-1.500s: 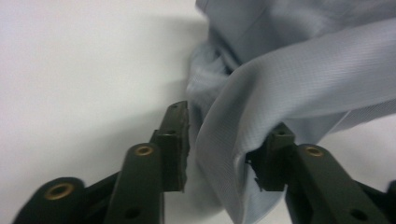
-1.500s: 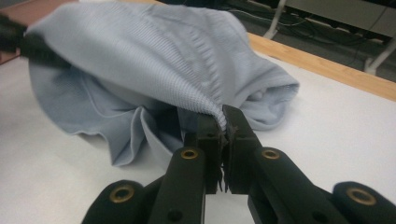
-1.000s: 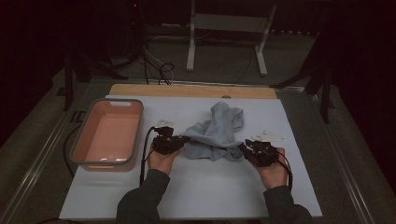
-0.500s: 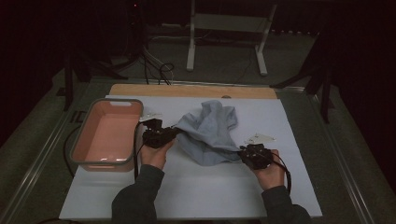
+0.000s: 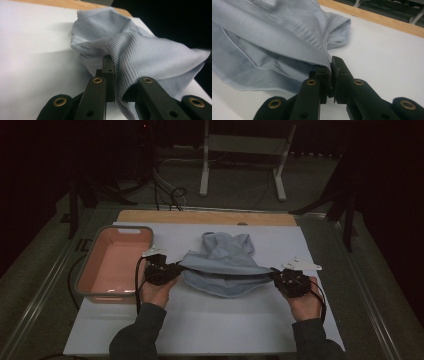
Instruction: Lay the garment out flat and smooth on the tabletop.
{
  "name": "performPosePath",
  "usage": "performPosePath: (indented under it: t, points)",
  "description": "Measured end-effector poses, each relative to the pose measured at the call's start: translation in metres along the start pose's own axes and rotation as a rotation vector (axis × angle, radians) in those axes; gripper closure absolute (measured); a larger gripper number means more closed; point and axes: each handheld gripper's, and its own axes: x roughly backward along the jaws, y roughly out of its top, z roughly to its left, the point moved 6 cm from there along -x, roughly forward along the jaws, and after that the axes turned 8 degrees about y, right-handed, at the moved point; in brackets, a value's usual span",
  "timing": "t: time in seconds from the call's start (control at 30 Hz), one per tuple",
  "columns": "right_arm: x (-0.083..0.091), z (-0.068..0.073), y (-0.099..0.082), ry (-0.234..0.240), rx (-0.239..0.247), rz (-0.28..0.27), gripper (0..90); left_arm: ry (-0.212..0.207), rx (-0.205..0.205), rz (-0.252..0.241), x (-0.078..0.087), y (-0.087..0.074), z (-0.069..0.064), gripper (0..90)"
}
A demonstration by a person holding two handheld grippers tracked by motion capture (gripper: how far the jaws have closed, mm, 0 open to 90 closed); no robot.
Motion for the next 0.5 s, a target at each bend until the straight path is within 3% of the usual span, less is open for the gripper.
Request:
performPosePath:
  t: [0.5]
  points:
    - [0.010, 0.005, -0.008, 0.041, 0.037, 0.022, 80.8, -0.040, -0.063, 0.046, 0.018, -0.025, -0.013, 81.5]
